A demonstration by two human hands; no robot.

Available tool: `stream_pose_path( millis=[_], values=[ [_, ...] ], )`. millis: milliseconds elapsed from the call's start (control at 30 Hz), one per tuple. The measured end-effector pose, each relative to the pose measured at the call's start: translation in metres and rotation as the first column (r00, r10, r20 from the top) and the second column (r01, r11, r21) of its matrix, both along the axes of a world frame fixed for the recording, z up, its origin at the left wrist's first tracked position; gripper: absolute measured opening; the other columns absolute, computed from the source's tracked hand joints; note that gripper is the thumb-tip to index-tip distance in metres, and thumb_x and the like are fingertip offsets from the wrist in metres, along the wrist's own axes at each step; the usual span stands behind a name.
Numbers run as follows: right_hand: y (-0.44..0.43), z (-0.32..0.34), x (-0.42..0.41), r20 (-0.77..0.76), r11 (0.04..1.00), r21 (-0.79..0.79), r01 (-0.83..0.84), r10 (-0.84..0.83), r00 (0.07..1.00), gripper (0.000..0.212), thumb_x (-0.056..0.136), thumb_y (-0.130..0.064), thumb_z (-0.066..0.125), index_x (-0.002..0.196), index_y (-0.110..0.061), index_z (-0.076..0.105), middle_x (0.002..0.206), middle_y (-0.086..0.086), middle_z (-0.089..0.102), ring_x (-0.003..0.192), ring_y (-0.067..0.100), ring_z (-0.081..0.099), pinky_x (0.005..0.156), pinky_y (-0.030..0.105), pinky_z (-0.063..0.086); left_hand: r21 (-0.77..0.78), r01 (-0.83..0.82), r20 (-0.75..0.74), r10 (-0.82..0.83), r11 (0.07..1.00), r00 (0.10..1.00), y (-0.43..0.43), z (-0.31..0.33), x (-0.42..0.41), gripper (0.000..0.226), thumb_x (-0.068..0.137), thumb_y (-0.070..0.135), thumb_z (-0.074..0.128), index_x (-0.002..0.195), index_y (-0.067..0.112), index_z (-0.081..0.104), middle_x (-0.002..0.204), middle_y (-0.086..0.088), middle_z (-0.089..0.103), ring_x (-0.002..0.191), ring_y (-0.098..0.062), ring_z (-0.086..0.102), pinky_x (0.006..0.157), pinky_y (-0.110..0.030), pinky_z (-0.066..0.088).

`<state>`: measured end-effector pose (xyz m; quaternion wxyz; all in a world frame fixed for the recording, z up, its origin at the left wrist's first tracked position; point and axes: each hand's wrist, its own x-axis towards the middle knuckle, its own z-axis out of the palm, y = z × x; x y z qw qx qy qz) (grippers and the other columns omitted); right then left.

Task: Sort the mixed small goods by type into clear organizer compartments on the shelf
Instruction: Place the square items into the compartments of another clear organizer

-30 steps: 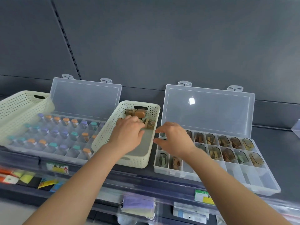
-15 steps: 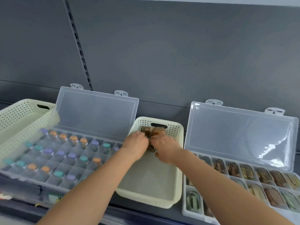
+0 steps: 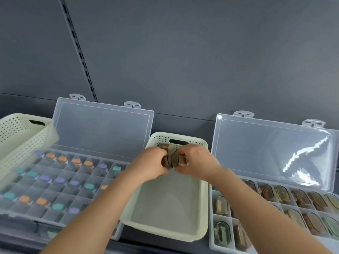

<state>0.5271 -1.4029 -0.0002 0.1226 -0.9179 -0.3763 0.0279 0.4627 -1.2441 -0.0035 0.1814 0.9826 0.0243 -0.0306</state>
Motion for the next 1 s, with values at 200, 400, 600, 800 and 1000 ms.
stream_pose_path(
  millis=[200, 400, 600, 800, 1000],
  values=[
    [-0.042, 0.02, -0.023, -0.063, 0.912, 0.402, 0.086, -0.066, 0.996, 0.046, 0.077, -0.032, 0.071, 0.121, -0.025, 0.057, 0.103, -0.005, 0.062, 0.084, 0.017, 0.059, 0.077, 0.027, 0.048, -0.424, -0.052, 0.149, 0.126, 0.904, 0.981, -0.025, 0.012, -0.016, 0.029, 0.07, 0.018, 0.075, 0.097, 0.023, 0.067, 0.092, 0.009, 0.068, 0.085, -0.01, 0.065, 0.081, -0.039, 0.054],
    [-0.118, 0.022, -0.051, -0.135, 0.818, 0.555, 0.151, -0.09, 0.987, 0.04, 0.073, -0.028, 0.075, 0.108, -0.024, 0.058, 0.098, -0.009, 0.061, 0.072, 0.005, 0.062, 0.068, 0.022, 0.053, -0.575, -0.019, 0.191, 0.157, 0.818, 0.969, -0.092, 0.019, -0.044, 0.052, 0.071, 0.033, 0.073, 0.118, 0.042, 0.053, 0.112, 0.022, 0.061, 0.106, 0.001, 0.057, 0.096, -0.038, 0.048],
    [-0.203, 0.012, -0.074, -0.145, 0.816, 0.541, 0.205, -0.15, 0.978, 0.041, 0.07, -0.028, 0.074, 0.109, -0.023, 0.06, 0.096, -0.011, 0.058, 0.073, 0.003, 0.059, 0.068, 0.015, 0.05, -0.532, 0.004, 0.191, 0.115, 0.847, 0.975, -0.179, 0.015, -0.073, 0.055, 0.076, 0.03, 0.07, 0.123, 0.046, 0.046, 0.119, 0.017, 0.057, 0.111, -0.004, 0.055, 0.096, -0.039, 0.048],
    [-0.259, 0.001, -0.095, -0.118, 0.889, 0.433, 0.15, -0.109, 0.987, 0.044, 0.071, -0.026, 0.076, 0.112, -0.018, 0.061, 0.096, -0.004, 0.062, 0.076, 0.009, 0.058, 0.07, 0.021, 0.051, -0.322, 0.063, 0.206, 0.005, 0.945, 0.979, -0.234, 0.004, -0.09, 0.047, 0.08, 0.024, 0.069, 0.121, 0.033, 0.048, 0.119, 0.016, 0.052, 0.104, -0.003, 0.053, 0.085, -0.021, 0.044],
    [-0.271, -0.01, -0.103, -0.103, 0.947, 0.285, 0.145, -0.12, 0.987, 0.048, 0.075, -0.034, 0.072, 0.119, -0.021, 0.057, 0.106, -0.004, 0.063, 0.087, 0.013, 0.058, 0.077, 0.025, 0.052, -0.2, 0.077, 0.128, -0.052, 0.977, 0.99, -0.247, -0.006, -0.092, 0.05, 0.08, 0.026, 0.072, 0.124, 0.029, 0.049, 0.123, 0.014, 0.042, 0.109, -0.005, 0.044, 0.088, -0.022, 0.036]
  ],
)
